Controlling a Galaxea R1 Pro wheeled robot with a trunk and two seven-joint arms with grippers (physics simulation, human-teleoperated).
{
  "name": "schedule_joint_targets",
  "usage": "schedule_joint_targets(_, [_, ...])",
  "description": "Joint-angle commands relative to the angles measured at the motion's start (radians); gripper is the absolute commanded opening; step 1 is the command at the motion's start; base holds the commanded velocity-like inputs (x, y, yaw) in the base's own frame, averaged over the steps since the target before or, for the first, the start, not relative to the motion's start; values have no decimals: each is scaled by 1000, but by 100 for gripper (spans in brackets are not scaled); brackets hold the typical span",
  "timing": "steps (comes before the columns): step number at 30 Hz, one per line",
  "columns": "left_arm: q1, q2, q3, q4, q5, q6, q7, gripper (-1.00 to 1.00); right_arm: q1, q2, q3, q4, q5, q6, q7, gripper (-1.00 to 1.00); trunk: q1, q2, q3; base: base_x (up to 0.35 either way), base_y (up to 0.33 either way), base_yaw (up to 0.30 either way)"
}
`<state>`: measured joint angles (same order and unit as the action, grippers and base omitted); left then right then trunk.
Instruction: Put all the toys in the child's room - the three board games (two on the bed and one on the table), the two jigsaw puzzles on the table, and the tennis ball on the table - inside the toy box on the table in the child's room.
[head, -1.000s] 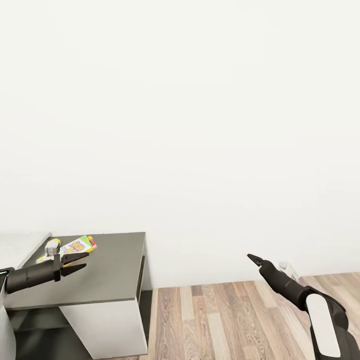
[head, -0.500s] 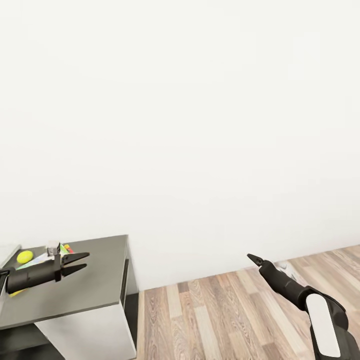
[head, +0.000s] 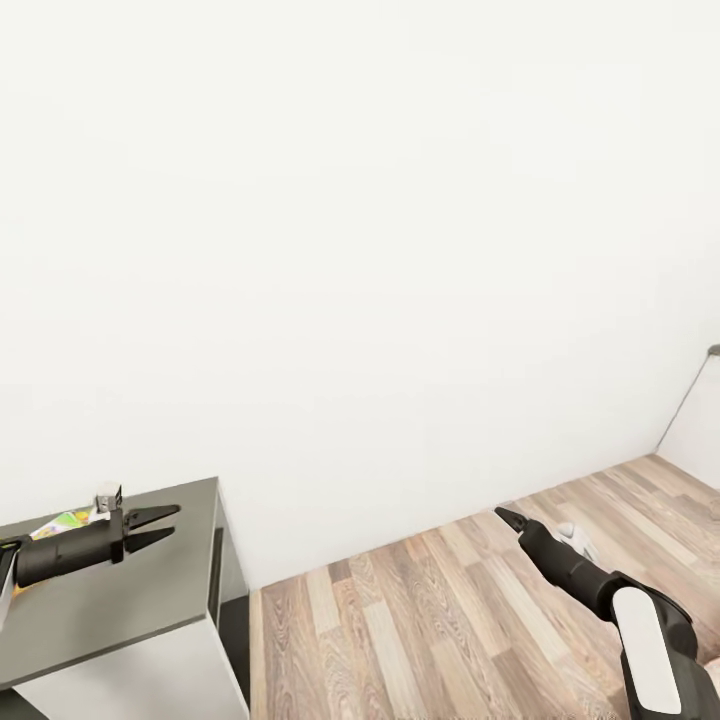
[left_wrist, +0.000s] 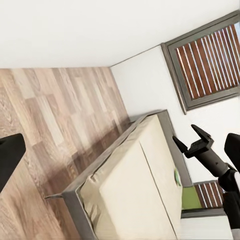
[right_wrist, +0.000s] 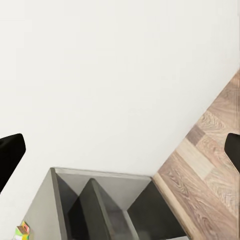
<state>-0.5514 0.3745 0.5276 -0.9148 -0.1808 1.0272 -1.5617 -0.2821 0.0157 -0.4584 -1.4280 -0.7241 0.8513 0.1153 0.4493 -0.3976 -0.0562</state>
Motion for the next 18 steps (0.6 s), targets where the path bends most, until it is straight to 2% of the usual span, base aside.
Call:
schedule_joint_targets(1, [-1, 0, 2, -1, -11, 10, -9, 100, -2, 1, -3, 0, 8, 6, 9, 100, 1, -2, -2, -18, 1, -277])
schedule_joint_targets(10, [-1, 0, 2, -1, -11, 10, -9, 100, -2, 1, -3, 0, 8, 4, 9, 100, 1, -2, -2, -130, 63, -277])
schedule_joint_targets(18, [-1, -2, 1, -1, -12, 7, -9, 100, -2, 2, -3, 12, 8, 3, 9, 100, 1, -2, -2, -36, 25, -277])
